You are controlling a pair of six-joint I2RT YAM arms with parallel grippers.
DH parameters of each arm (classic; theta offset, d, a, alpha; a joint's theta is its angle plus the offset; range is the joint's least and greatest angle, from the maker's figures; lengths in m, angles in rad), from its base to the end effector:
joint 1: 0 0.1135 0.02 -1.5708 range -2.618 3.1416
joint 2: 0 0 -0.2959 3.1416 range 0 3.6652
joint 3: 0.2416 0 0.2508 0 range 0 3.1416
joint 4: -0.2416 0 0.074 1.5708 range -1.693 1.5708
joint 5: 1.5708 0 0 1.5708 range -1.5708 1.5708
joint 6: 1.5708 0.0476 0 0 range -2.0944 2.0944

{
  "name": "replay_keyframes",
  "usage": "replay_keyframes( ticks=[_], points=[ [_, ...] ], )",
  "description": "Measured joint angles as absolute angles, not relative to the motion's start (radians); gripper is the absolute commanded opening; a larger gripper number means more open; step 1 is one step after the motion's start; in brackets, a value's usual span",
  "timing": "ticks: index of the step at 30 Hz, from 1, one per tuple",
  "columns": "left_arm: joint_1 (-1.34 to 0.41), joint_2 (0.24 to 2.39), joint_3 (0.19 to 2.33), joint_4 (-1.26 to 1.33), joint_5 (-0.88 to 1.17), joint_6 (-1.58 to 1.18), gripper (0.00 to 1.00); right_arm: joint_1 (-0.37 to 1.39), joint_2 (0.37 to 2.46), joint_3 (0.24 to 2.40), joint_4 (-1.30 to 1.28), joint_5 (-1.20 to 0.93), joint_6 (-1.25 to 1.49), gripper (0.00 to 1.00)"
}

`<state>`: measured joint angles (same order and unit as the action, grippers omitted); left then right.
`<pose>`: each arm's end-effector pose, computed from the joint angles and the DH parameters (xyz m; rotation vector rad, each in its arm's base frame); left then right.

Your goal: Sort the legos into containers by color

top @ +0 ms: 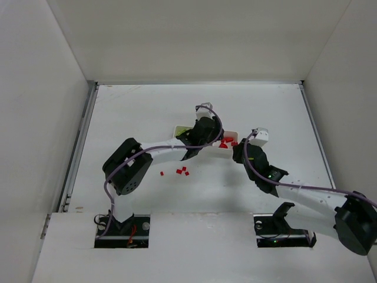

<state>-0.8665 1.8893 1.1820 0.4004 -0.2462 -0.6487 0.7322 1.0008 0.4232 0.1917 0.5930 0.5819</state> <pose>0.3011 -0.3364 0.2456 0.0362 1.9493 -0.8023 0.1682 0.1154 0.2372 0.2420 1.8850 0.3150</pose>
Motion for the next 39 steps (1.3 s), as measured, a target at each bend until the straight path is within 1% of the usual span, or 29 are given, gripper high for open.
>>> replay_keyframes(
  ticks=[4, 10, 11, 15, 17, 22, 25, 28, 31, 34, 39],
  points=[
    [-0.829, 1.777, 1.074, 0.401, -0.261, -0.641, 0.39, 0.732, 1.116, 0.486, 0.186, 0.583, 0.583, 0.25],
    [-0.734, 1.468, 0.802, 0.411, -0.342, -0.632, 0.39, 0.723, 1.308, 0.609, 0.212, 0.572, 0.58, 0.28],
    [-0.716, 1.419, 0.76, 0.41, -0.357, -0.629, 0.39, 0.717, 1.334, 0.621, 0.218, 0.569, 0.58, 0.3],
    [-0.648, 1.256, 0.606, 0.381, -0.405, -0.624, 0.41, 0.698, 1.398, 0.648, 0.233, 0.561, 0.573, 0.51],
    [-0.618, 1.211, 0.551, 0.351, -0.424, -0.62, 0.42, 0.694, 1.401, 0.65, 0.236, 0.559, 0.567, 0.56],
    [-0.566, 1.193, 0.457, 0.302, -0.443, -0.613, 0.42, 0.695, 1.379, 0.653, 0.248, 0.559, 0.561, 0.56],
    [-0.556, 1.205, 0.44, 0.278, -0.446, -0.61, 0.42, 0.716, 1.349, 0.653, 0.249, 0.566, 0.564, 0.56],
    [-0.555, 1.225, 0.44, 0.279, -0.447, -0.609, 0.42, 0.785, 1.317, 0.645, 0.262, 0.57, 0.574, 0.56],
    [-0.555, 1.25, 0.437, 0.281, -0.446, -0.61, 0.46, 0.874, 1.297, 0.625, 0.271, 0.575, 0.581, 0.58],
    [-0.56, 1.293, 0.437, 0.289, -0.441, -0.609, 0.48, 0.951, 1.298, 0.606, 0.271, 0.576, 0.592, 0.59],
    [-0.569, 1.322, 0.438, 0.294, -0.435, -0.609, 0.49, 1.037, 1.333, 0.6, 0.271, 0.577, 0.616, 0.6]
  ],
)
